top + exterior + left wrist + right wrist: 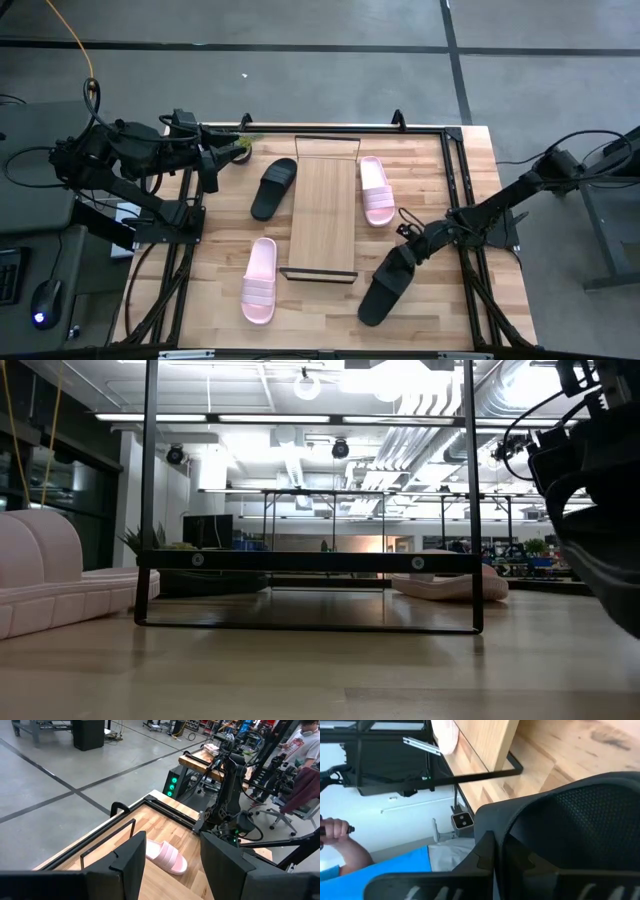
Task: Pick and place slides into the shelf
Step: Put the bottom black slide on the shelf
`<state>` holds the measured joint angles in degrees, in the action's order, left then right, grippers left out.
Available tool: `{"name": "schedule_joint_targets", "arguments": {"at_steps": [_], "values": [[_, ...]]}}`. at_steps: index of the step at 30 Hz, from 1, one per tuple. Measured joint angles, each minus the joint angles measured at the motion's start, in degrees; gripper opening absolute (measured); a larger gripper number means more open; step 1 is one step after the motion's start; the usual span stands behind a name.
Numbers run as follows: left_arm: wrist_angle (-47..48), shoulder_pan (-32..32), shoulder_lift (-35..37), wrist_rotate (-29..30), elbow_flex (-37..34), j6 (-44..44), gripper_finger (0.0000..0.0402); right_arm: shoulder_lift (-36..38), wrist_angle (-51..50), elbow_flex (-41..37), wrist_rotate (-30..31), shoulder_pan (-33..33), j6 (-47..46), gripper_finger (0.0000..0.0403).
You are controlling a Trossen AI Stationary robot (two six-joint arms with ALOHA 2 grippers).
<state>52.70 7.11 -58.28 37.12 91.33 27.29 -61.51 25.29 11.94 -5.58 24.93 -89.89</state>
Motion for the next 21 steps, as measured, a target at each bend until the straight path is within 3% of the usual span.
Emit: {"name": "schedule_joint_targets", "arguments": {"at_steps": [11, 21], "values": [[0.0, 0.0, 0.0, 0.0, 0.0, 0.0, 0.0172, 14.8, -15.6, 0.0, -1.2, -4.0, 0.4, 0.0], [0.3, 0.0, 0.0, 1.3, 0.0, 0.0, 0.0172, 27.5, -18.9, 0.0, 3.0, -10.0, 1.9, 0.0]]}}
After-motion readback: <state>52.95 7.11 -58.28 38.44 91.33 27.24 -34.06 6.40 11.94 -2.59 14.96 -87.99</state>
